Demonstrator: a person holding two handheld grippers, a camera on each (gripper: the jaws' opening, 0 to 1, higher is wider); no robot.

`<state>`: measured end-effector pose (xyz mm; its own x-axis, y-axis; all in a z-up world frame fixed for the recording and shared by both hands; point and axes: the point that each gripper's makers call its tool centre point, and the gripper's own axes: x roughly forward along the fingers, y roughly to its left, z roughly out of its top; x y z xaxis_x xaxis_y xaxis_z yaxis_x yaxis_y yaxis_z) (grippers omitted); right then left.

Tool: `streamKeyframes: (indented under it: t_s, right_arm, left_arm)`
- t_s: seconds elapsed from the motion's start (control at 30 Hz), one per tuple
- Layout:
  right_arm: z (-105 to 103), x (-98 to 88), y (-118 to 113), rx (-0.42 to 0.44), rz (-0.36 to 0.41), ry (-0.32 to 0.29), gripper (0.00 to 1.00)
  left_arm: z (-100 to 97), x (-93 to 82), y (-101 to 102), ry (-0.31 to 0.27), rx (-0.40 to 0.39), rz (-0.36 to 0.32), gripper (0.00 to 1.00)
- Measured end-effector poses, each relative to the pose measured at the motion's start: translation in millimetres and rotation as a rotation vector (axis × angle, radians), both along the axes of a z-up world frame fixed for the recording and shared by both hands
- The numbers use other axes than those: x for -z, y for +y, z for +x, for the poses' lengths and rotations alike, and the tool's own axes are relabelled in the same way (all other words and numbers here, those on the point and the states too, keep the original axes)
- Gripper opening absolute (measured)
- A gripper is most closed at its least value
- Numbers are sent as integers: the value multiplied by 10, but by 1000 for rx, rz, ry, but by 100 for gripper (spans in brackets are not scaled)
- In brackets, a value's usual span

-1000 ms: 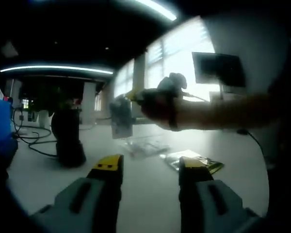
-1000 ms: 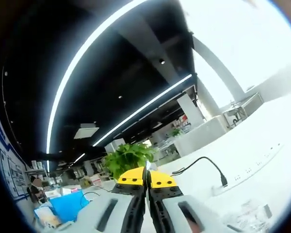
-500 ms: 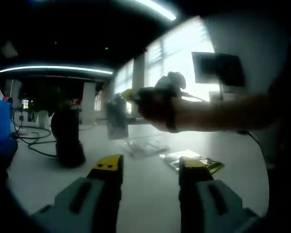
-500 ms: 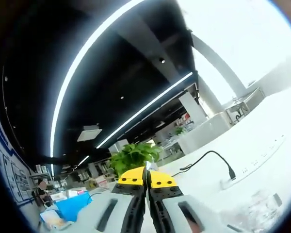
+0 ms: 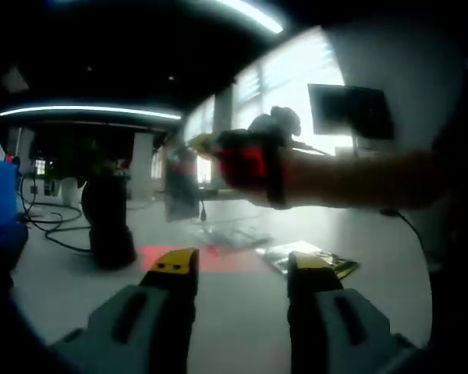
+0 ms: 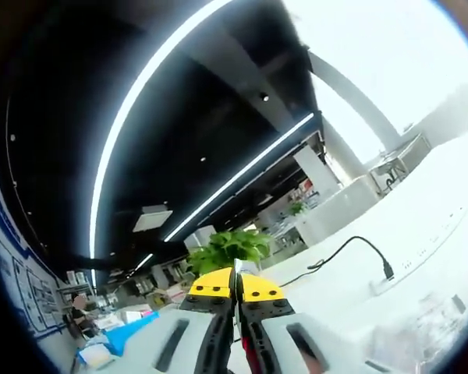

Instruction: Clip sheet goods on table flip sheet goods clip sheet goods scan sheet goods put sheet goods back to table

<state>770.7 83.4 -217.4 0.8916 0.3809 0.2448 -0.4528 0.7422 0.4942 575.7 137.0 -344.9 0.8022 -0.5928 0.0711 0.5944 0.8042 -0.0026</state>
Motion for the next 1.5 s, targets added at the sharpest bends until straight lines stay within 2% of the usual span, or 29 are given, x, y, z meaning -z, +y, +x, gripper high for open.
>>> streamKeyframes:
  t_s: [0.17,0.37,0.67,0.8,0.87,1.03,1.1,1.13,1.27,1.5]
  right_arm:
    - [-107,-116,-8,-9,-6,-25,0]
    - [-143,-268,-206,-15,-27,-48,0]
    - [-309,-625,-721,-26,-94,-82,0]
    - [-317,-702,-918,-42,-99,-52,0]
    - [-329,-743,-993,-44,-107,-62,0]
    - [-337,-759,-1139,-56,-153,-64,0]
    - [-338,-738,-1170,-88,-171,-60,0]
    - [-357,-691,-1134,-134,-193,-47,0]
    - [-387,-627,-1136,-166,-245,-64,0]
    - [-429,-536,-1115,-227,-256,-69,0]
  left_arm:
    - [4,1,8,0,0,1,38]
    - [-1,6,-4,0,2,4,38]
    - [1,16,-13,1,0,14,38]
    - [2,24,-19,2,-3,21,38]
    - [0,28,-22,2,-5,26,38]
    - [-4,30,-24,2,-9,31,38]
    - [-4,34,-27,3,-10,34,38]
    - [-1,36,-28,3,-10,36,38]
    - [7,41,-28,3,-12,41,38]
    - [9,48,-32,4,-13,46,38]
